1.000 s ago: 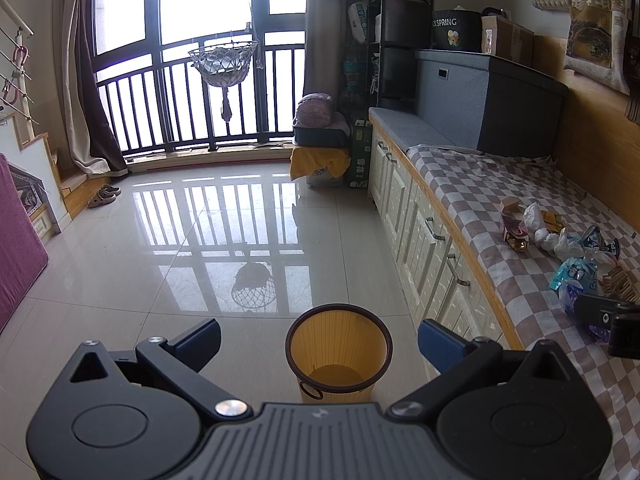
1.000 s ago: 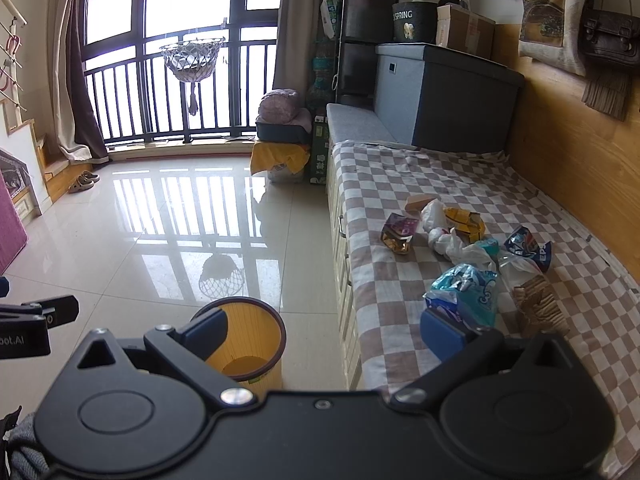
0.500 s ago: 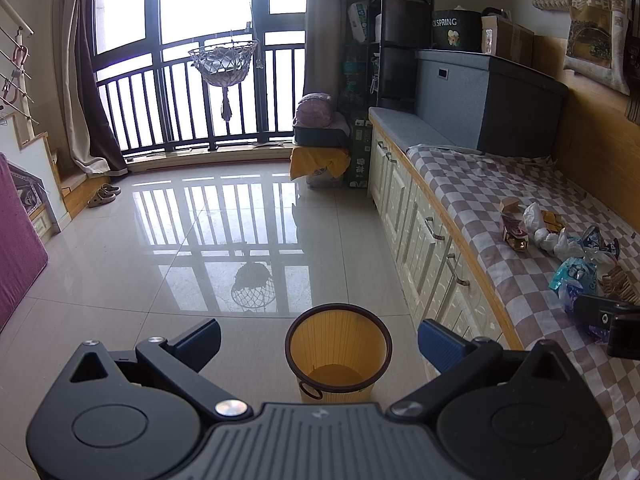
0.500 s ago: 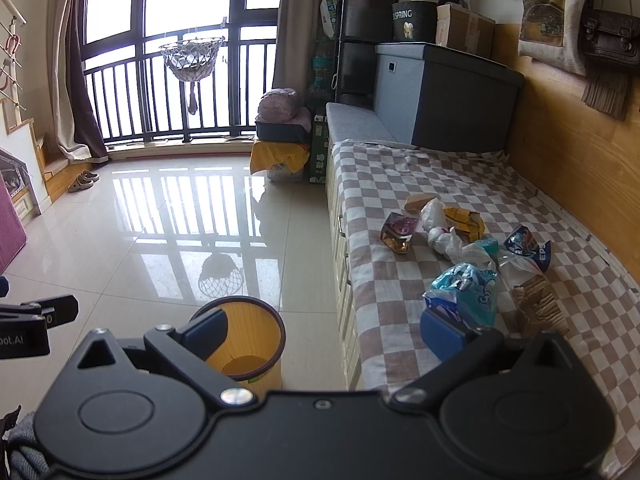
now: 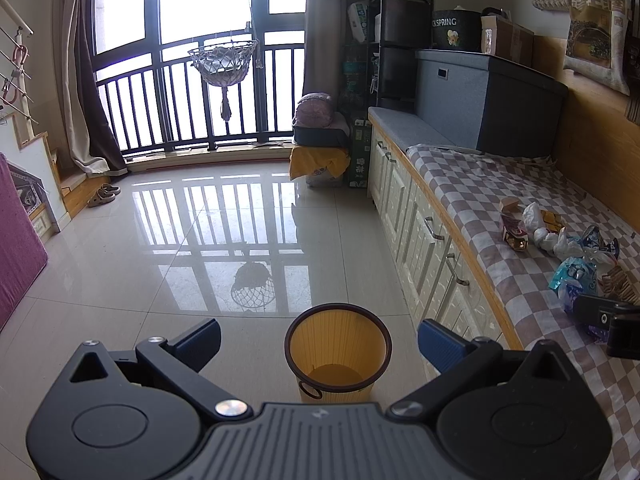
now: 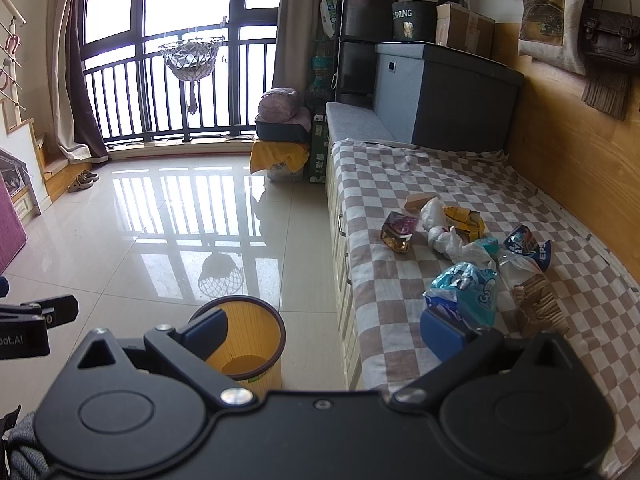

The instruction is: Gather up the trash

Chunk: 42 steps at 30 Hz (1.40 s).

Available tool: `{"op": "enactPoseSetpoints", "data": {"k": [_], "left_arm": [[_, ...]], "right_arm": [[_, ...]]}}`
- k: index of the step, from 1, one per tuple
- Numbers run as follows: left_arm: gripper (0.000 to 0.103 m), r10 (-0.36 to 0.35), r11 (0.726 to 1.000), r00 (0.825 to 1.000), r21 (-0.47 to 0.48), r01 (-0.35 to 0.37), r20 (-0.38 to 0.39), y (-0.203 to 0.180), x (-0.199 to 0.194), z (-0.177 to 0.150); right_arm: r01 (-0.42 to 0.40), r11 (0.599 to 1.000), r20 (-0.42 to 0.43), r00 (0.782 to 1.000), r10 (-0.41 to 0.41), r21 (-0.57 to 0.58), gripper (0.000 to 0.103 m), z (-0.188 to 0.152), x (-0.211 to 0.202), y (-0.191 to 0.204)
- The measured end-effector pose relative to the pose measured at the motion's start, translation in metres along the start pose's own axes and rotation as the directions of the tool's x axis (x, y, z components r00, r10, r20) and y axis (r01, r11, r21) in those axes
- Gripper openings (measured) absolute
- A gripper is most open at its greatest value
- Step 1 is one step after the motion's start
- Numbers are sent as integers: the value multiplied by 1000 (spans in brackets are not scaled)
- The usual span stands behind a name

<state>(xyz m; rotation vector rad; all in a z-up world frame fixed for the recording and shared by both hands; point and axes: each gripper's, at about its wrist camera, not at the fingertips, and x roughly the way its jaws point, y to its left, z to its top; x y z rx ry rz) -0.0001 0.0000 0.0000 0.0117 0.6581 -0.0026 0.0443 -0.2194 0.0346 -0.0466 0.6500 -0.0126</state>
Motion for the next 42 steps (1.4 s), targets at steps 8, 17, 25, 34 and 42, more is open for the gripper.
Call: {"op": "enactPoseSetpoints", "data": {"k": [8, 17, 25, 34, 42], "left_arm": [[103, 0, 1000, 1000, 0, 0, 0, 0, 0, 0], [103, 1, 1000, 1000, 0, -1, 2, 0, 0, 0], [103, -2, 1000, 999, 8, 1, 47, -3, -11, 8], [103, -46, 998, 991, 46, 40, 124, -23, -12, 40], [103, -121, 986, 977, 131, 98, 173, -65, -6, 65]], "right_arm": [[0, 1000, 0, 1000, 0, -1, 103, 0, 1, 0], [0, 1000, 1, 1000, 0, 0, 103, 0, 0, -1], [9, 1000, 33, 999, -9, 12, 103, 5, -9, -8], [60, 996, 96, 993, -66, 59, 103, 17, -15, -36], [126, 982, 136, 980, -146, 143, 103, 21, -17, -83]]}}
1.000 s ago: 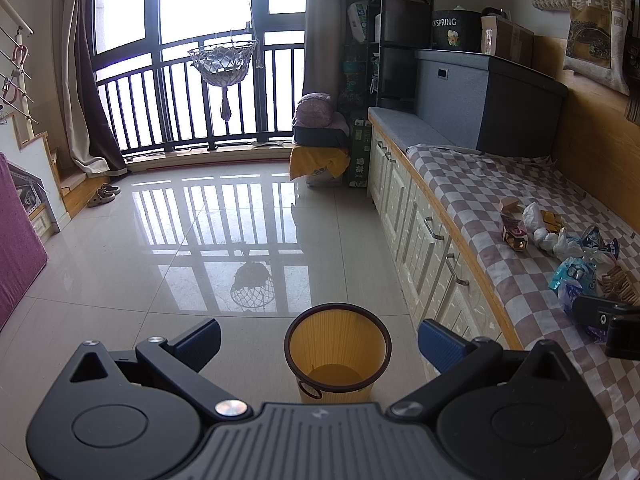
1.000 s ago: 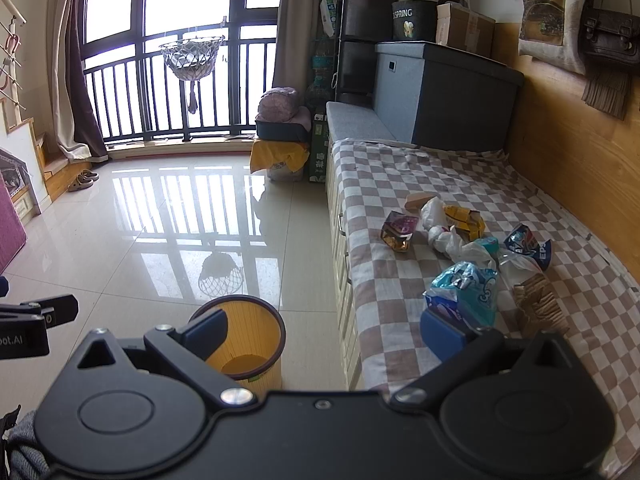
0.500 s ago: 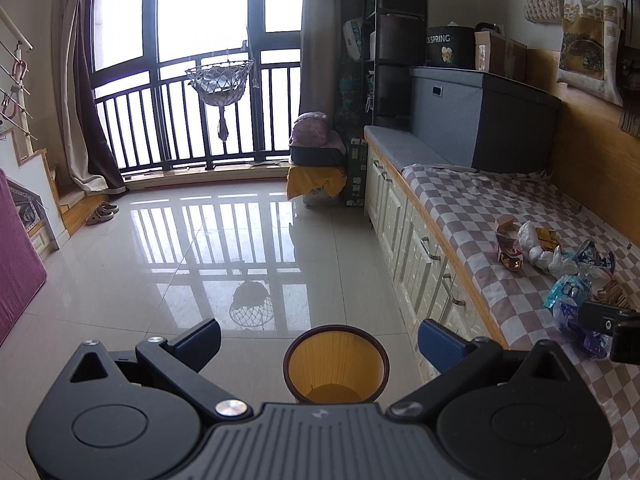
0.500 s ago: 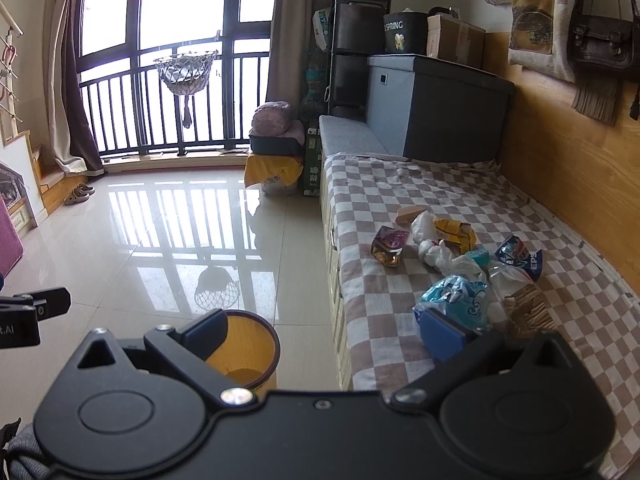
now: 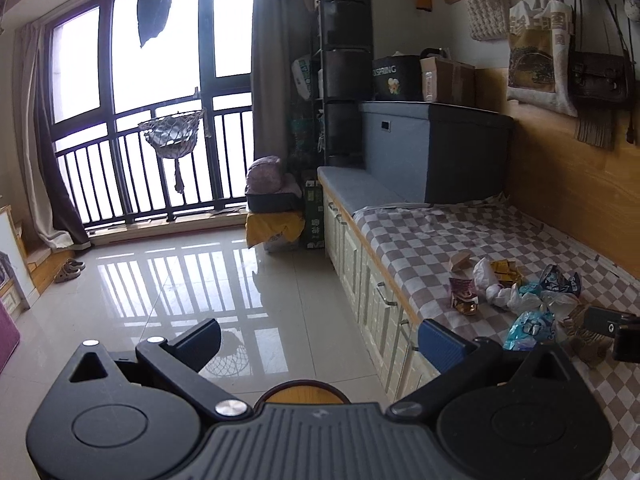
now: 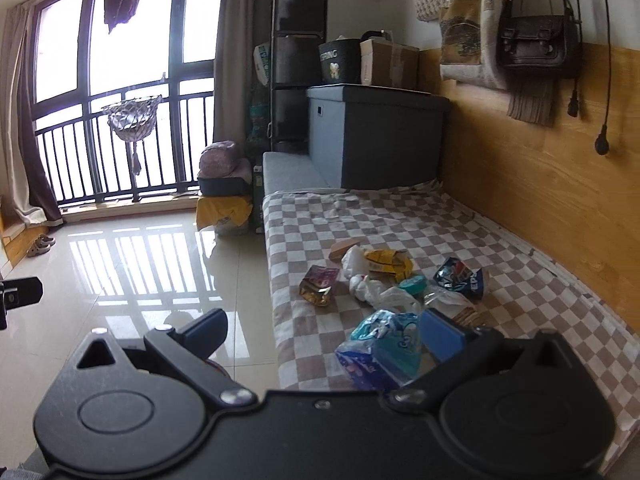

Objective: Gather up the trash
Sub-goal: 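Move both tools toward the trash on the checkered mattress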

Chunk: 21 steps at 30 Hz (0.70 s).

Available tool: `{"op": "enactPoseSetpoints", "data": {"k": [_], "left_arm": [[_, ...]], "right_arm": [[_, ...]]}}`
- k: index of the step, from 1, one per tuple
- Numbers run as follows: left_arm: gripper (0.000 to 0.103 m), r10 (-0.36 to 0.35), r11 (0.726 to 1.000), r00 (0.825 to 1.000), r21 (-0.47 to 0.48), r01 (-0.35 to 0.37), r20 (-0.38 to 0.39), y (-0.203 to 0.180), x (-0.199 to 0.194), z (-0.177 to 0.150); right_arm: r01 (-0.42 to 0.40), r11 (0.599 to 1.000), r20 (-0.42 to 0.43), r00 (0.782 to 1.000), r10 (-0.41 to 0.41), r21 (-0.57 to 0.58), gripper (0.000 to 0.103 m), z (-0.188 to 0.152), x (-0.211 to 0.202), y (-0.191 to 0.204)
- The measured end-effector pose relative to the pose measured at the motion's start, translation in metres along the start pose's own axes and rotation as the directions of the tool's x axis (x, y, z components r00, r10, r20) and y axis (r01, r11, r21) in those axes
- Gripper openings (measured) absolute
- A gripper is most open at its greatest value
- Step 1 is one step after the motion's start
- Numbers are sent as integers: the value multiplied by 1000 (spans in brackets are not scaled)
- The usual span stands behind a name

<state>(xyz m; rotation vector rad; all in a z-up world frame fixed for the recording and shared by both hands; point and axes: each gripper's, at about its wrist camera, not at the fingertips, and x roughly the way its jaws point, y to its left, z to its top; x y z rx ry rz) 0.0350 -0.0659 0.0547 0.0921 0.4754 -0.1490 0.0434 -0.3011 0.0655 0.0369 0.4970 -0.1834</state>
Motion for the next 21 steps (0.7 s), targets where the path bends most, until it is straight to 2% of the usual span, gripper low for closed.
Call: {"op": "enactPoseSetpoints", "data": {"k": [8, 13, 17, 21], "left_arm": [[103, -118, 992, 993, 57, 116, 27, -50, 26, 16], [103, -227, 968, 974, 108, 226, -5, -90, 50, 14], [103, -311, 942, 949, 122, 314, -47, -117, 72, 10], [103, -337, 929, 936, 126, 348, -102, -142, 93, 6]], "right_arm": [[87, 991, 37, 995, -91, 97, 103, -7, 7, -62], [154, 976, 45, 986, -163, 151, 103, -24, 11, -97], [134, 969, 45, 988, -147, 210, 103, -43, 18, -122], [157, 966, -2, 987, -160, 205, 103, -63, 33, -131]]}}
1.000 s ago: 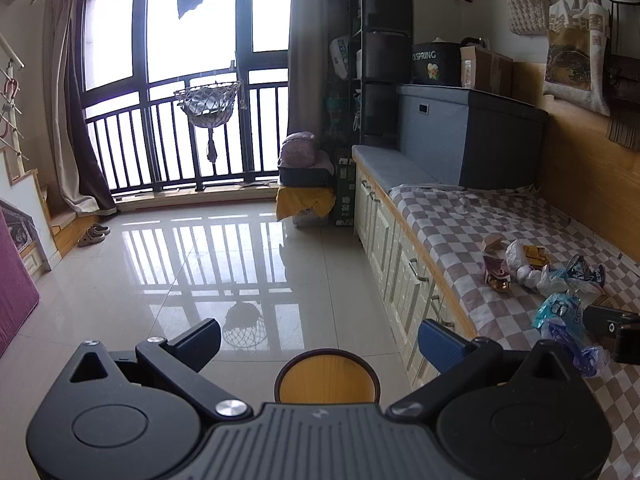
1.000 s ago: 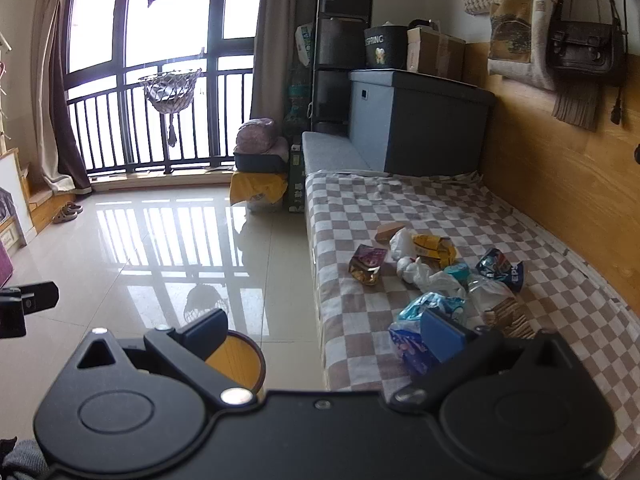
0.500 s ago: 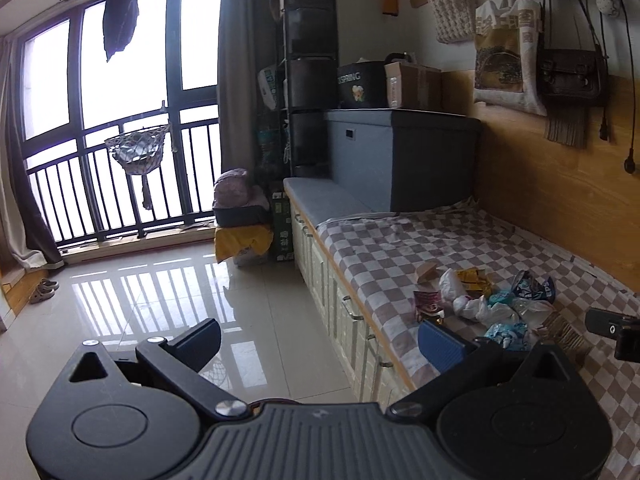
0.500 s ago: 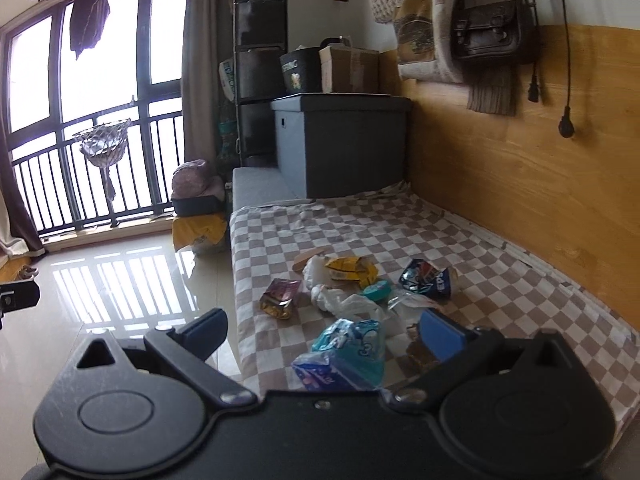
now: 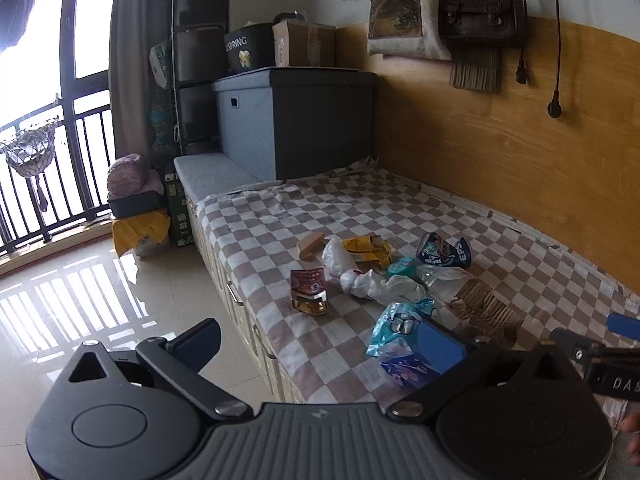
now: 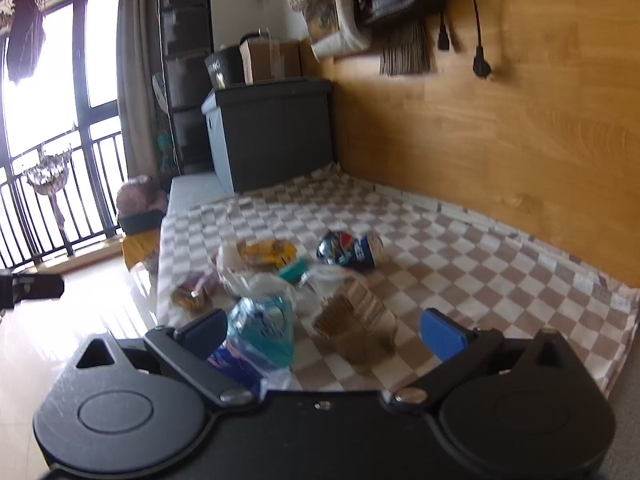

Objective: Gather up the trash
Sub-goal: 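Move both tools toward the trash on the checkered mattress, then grasp the brown cardboard piece with the right tool while the left grasps the blue tissue packet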

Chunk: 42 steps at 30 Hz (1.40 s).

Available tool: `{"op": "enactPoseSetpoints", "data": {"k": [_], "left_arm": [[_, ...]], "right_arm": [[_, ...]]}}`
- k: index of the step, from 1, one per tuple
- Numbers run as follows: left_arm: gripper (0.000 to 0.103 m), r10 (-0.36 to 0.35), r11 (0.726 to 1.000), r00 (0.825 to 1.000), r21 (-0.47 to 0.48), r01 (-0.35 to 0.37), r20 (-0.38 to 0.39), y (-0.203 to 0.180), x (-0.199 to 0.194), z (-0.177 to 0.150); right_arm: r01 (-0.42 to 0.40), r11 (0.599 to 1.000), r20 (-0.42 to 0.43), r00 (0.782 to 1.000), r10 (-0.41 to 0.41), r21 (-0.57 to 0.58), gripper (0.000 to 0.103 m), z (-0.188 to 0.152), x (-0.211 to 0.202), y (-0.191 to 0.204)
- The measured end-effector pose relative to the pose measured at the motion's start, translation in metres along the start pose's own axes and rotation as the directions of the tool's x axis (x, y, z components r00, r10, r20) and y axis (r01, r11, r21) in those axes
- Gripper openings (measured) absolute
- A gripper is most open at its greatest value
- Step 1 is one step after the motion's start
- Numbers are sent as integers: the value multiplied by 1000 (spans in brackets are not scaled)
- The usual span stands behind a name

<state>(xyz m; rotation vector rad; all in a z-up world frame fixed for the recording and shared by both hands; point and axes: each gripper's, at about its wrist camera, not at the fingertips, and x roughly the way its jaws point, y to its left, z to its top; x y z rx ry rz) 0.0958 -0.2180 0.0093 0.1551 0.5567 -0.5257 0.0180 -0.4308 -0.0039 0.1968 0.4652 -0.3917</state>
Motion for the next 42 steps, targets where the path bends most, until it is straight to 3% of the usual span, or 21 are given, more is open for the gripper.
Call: {"op": "enactPoseSetpoints", "data": {"k": [6, 8, 10, 15, 17, 20, 27, 32, 33, 35, 37, 40, 42], "left_arm": [[103, -91, 995, 992, -56, 86, -89, -11, 38, -10], [103, -138, 986, 983, -106, 126, -120, -13, 49, -16], [103, -181, 972, 971, -179, 153, -156, -13, 61, -25], [103, -274, 901, 934, -400, 166, -229, -9, 87, -46], [103, -315, 866, 921, -467, 180, -230, -8, 93, -54], [103, -394, 797, 896, -561, 222, -206, -6, 102, -65], [103, -448, 750, 877, -608, 260, -177, -12, 111, -71], [103, -477, 706, 862, -660, 258, -173, -18, 120, -74], [103, -482, 688, 859, -681, 250, -171, -18, 123, -74], [103, -493, 639, 855, -734, 231, -160, -18, 129, -76], [103, -490, 601, 858, -772, 206, -152, -17, 133, -76], [103, -470, 559, 868, -815, 154, -158, -17, 140, -75], [103, -458, 547, 874, -827, 129, -166, -18, 143, -72]], "right_arm": [[-90, 996, -106, 990, 91, 17, 100, -27, 32, -7], [-88, 996, -120, 989, 91, 32, 85, -29, 43, -12], [-77, 996, -130, 988, 83, 52, 80, -28, 56, -20], [-33, 999, -127, 991, 38, 38, 82, -13, 93, -43], [-26, 1000, -128, 991, 27, 7, 99, -5, 110, -52], [-70, 996, -130, 990, 63, -50, 103, 6, 135, -59], [-285, 953, -258, 933, 251, -105, 103, 11, 192, -64], [-282, 948, -290, 929, 230, -148, 103, 6, 211, -56], [-282, 948, -294, 927, 231, -144, 102, 6, 212, -55], [-293, 944, -296, 925, 240, -151, 78, 8, 211, -51], [-320, 933, -294, 919, 264, -164, 67, 9, 205, -48], [-306, 928, -290, 927, 240, -212, 61, 7, 193, -39], [-313, 921, -294, 925, 240, -234, 60, 4, 183, -35]]}}
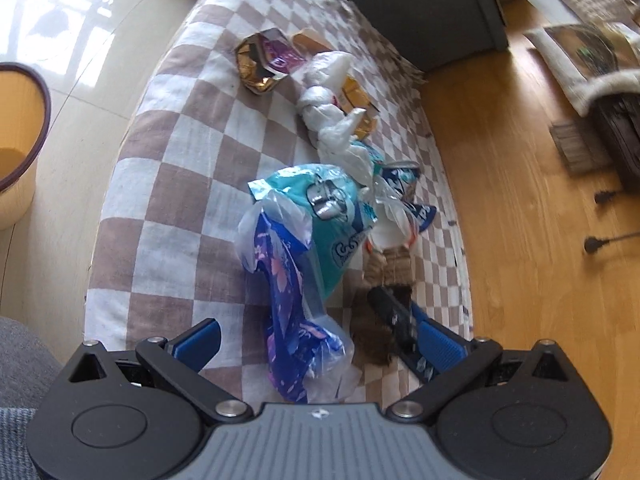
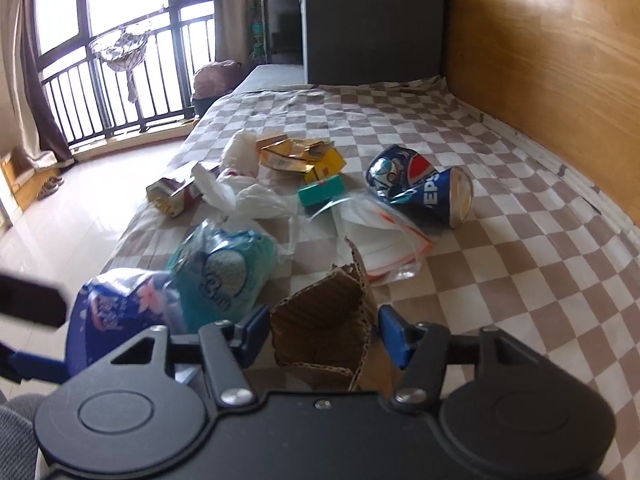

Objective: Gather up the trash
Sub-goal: 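Grasp the brown cardboard piece with the right tool while the left grasps the blue tissue packet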

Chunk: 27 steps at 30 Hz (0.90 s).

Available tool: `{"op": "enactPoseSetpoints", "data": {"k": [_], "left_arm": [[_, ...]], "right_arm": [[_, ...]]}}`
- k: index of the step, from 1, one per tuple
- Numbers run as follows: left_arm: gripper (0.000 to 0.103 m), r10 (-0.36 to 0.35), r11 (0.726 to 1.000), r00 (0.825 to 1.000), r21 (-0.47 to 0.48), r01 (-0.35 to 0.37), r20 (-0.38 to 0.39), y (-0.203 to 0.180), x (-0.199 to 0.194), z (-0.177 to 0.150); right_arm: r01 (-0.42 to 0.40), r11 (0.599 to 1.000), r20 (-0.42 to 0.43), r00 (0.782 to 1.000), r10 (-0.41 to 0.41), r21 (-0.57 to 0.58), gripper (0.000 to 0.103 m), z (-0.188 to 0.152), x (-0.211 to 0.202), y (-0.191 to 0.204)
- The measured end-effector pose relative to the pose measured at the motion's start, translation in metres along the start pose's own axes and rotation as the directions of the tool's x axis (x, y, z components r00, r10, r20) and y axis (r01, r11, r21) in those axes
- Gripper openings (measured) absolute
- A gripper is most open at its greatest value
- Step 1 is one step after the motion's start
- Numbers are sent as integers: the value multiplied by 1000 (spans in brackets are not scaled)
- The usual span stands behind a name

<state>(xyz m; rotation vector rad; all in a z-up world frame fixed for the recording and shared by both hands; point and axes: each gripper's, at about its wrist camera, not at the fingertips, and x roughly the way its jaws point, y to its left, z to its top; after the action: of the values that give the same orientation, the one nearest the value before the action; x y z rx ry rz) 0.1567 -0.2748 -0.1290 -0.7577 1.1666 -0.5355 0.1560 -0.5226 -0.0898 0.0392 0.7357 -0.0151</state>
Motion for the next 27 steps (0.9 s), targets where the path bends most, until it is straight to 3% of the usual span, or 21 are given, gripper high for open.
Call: {"op": "enactPoseSetpoints", "data": {"k": [4, 11, 19, 20, 21, 22, 24, 27], "left_arm": [[103, 43, 999, 999, -3, -43, 18, -4, 3, 6], [103, 128, 988, 992, 86, -129, 14, -10, 3, 11], [96, 291, 919, 957, 281, -278, -7, -18, 14, 9], [96, 308, 911, 951, 291, -293, -9, -17, 16, 9], [96, 326, 904, 945, 293, -312, -1, -15, 16, 9], [93, 333, 903, 943, 288, -319, 0, -13, 17, 10], [90, 334, 906, 943, 278, -319, -7, -8, 17, 12], [88, 329, 902, 944, 299, -313, -4, -7, 16, 11]], "right_arm": [[-25, 1000, -7, 1000, 25, -9, 59, -12, -18, 16], [-199, 975, 25, 980, 198, 94, 57, -34, -56, 41], [-281, 954, 39, 960, 278, 104, 57, -45, -69, 70], [-284, 953, 40, 959, 282, 101, 34, -45, -70, 71], [-284, 953, 40, 959, 281, 107, 22, -46, -70, 71], [-288, 949, 33, 958, 286, 129, 17, -46, -70, 70], [-296, 942, 32, 955, 294, 157, 17, -49, -68, 66], [-243, 960, 4, 970, 245, 143, 17, -54, -66, 68]]}}
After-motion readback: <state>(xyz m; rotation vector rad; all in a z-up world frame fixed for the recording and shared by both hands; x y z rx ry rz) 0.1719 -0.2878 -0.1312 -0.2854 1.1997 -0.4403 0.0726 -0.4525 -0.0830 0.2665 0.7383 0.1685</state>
